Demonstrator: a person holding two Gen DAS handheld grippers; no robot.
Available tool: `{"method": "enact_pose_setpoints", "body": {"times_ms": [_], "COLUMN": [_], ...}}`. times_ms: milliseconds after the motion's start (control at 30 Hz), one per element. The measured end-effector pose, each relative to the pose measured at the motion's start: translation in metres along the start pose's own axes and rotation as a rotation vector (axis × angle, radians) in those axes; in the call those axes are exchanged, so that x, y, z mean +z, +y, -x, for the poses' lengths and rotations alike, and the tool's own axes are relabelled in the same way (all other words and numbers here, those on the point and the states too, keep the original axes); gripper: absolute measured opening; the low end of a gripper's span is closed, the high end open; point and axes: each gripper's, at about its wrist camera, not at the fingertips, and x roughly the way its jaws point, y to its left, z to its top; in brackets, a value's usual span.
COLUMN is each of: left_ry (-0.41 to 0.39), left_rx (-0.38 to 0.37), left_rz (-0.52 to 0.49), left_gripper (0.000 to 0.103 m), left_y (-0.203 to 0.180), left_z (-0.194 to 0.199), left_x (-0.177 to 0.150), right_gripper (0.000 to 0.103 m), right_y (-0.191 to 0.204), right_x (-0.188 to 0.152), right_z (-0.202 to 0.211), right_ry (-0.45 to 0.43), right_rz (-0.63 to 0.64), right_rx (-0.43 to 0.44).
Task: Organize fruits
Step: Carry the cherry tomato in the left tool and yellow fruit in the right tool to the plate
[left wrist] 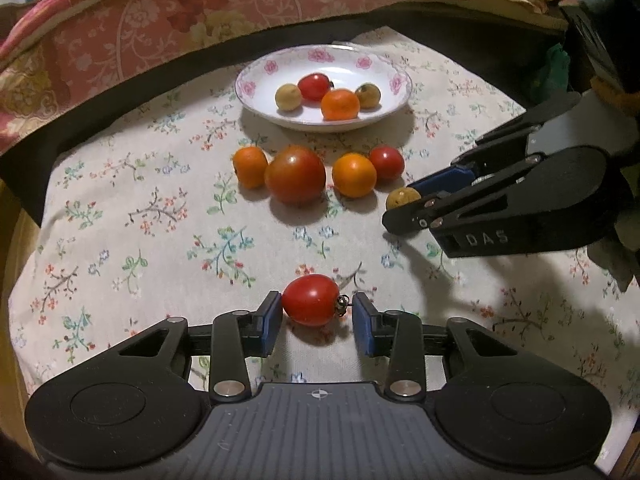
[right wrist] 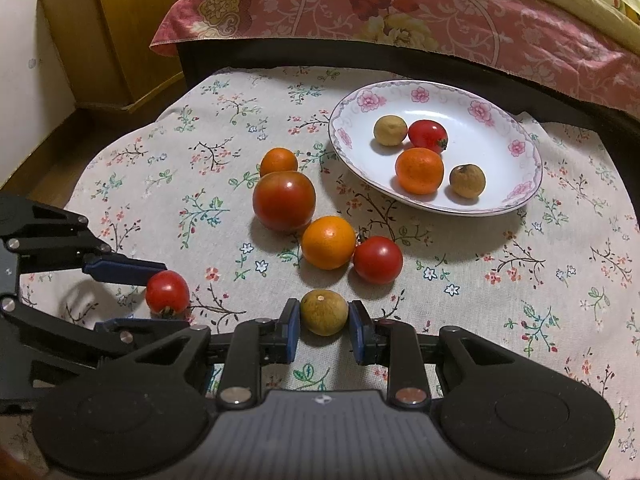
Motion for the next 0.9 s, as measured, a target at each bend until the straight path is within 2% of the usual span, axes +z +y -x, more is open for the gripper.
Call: {"method": "enact_pose_setpoints", "body": {"times_ms": [900], "left_ry": [-0.110], "left_rx": [-0.004], "left_rz": [0.038], "left_gripper": [0.046], "left_y": [0.000], "left_z": [0.000], "left_x": [0.051], "right_gripper": [0.026], "right_y": [-0.018], "right_x": [0.016], "right_z": [0.036], "right_ry": [-0.122], "right_rz": [-0.075], "right_rx": [0.002]}}
